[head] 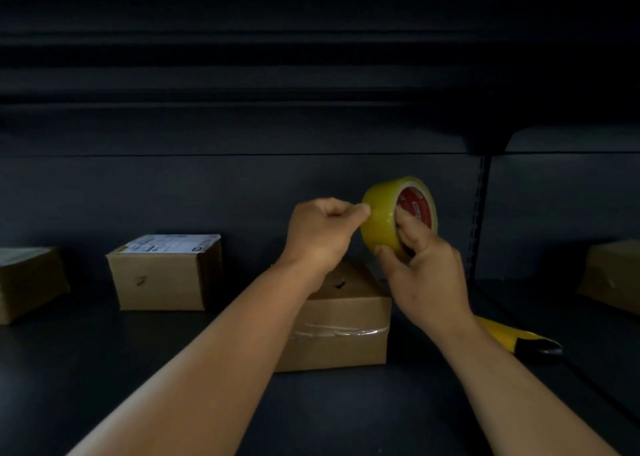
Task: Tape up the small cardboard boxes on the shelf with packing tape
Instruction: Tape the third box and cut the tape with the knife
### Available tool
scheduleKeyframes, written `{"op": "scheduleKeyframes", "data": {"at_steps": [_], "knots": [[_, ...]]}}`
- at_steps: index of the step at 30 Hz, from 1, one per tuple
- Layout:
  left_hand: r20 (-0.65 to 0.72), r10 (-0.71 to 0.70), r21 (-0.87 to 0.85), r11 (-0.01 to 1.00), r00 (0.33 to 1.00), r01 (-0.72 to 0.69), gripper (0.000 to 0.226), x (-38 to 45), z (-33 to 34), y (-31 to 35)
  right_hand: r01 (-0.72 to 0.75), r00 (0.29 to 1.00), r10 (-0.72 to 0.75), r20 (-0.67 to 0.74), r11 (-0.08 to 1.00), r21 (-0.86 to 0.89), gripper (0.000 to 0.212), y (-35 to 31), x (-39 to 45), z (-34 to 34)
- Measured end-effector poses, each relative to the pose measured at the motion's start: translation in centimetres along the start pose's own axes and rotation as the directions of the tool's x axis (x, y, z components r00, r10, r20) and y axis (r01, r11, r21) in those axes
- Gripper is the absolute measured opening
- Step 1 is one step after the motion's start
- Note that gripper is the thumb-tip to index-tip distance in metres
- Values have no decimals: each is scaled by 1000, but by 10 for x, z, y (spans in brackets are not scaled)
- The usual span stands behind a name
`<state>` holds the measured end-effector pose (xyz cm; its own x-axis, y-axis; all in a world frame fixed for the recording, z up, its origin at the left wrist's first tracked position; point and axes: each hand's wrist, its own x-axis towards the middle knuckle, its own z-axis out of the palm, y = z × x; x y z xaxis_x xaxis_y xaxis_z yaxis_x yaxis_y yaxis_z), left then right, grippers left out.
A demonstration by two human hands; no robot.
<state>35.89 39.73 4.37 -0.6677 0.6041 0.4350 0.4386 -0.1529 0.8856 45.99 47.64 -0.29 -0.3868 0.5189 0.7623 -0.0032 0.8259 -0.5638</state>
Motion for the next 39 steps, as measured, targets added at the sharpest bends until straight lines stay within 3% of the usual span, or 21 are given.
{"op": "scheduleKeyframes", "data": {"at_steps": [4, 7, 11, 14, 18, 24, 39], "knots": [[50, 61, 80, 995, 997, -65, 12, 5, 3, -1, 4, 1000, -4, -1, 1000, 12, 54, 1, 1, -1], [54, 256, 335, 906, 965, -259, 14, 5, 6, -5, 10, 1000, -10, 12, 1000, 17, 51, 0, 1, -1], [19, 617, 587, 630, 787, -508, 13, 4, 13, -16, -9, 999, 7, 54, 999, 42, 43, -1, 2, 0], [6, 713, 660, 524, 701, -539, 18, 4, 17, -20, -34, 998, 30, 63, 998, 58, 41, -1, 2, 0], [106, 618, 613, 576, 779, -541, 13, 3, 17, -11, -63, 997, 61, 42, 997, 47, 40, 3, 3, -2], [52, 364, 396, 847, 930, -354, 16, 7, 11, 9, -90, 996, 90, 1, 995, 32, 44, 7, 6, -3], [79, 309, 381, 870, 948, -315, 10, 7, 13, 11, -56, 998, 55, 14, 996, 65, 42, 5, 6, -4]]}}
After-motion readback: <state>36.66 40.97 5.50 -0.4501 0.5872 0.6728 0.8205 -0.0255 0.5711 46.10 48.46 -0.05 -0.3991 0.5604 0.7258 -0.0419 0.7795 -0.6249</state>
